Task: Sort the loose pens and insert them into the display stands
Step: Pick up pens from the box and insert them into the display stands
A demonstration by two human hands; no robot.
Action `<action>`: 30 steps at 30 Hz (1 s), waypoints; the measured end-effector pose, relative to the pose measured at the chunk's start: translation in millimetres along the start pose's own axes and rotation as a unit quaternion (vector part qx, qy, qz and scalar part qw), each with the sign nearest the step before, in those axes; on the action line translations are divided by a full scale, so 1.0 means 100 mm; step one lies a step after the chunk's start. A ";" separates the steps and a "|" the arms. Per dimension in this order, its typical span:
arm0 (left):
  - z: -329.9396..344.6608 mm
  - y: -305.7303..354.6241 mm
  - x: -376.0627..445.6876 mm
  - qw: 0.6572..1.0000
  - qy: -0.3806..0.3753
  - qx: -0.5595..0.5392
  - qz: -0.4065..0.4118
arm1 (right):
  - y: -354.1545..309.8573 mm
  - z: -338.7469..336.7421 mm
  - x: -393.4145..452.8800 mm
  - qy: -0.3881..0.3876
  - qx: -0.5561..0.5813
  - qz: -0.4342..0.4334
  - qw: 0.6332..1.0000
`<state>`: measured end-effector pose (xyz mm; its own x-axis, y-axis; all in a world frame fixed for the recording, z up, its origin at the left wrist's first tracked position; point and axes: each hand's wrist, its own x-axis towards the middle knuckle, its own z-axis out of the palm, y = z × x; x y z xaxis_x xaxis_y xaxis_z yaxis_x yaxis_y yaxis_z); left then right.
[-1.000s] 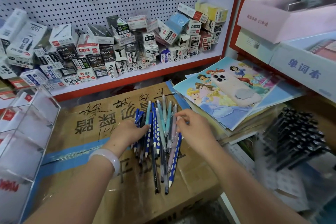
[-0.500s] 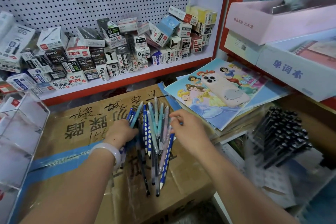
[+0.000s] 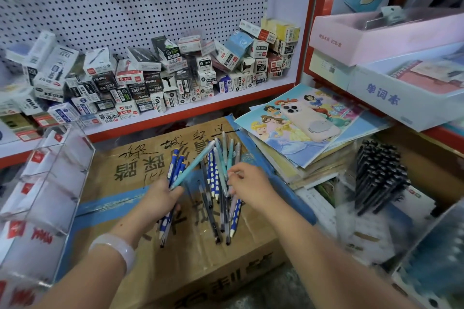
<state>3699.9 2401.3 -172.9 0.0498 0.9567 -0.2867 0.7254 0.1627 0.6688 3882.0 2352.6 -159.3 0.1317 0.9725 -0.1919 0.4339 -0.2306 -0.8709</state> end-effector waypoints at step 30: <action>0.41 1.09 -1.54 0.975 -0.048 -0.018 0.216 | 0.10 -1.95 -1.82 0.343 0.283 -0.029 0.895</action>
<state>3799.6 2261.7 -84.6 0.4115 0.9108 -0.0342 0.5975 -0.2413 0.7647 4036.5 2167.1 -44.8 0.7242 0.6894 0.0155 -0.0370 0.0613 -0.9974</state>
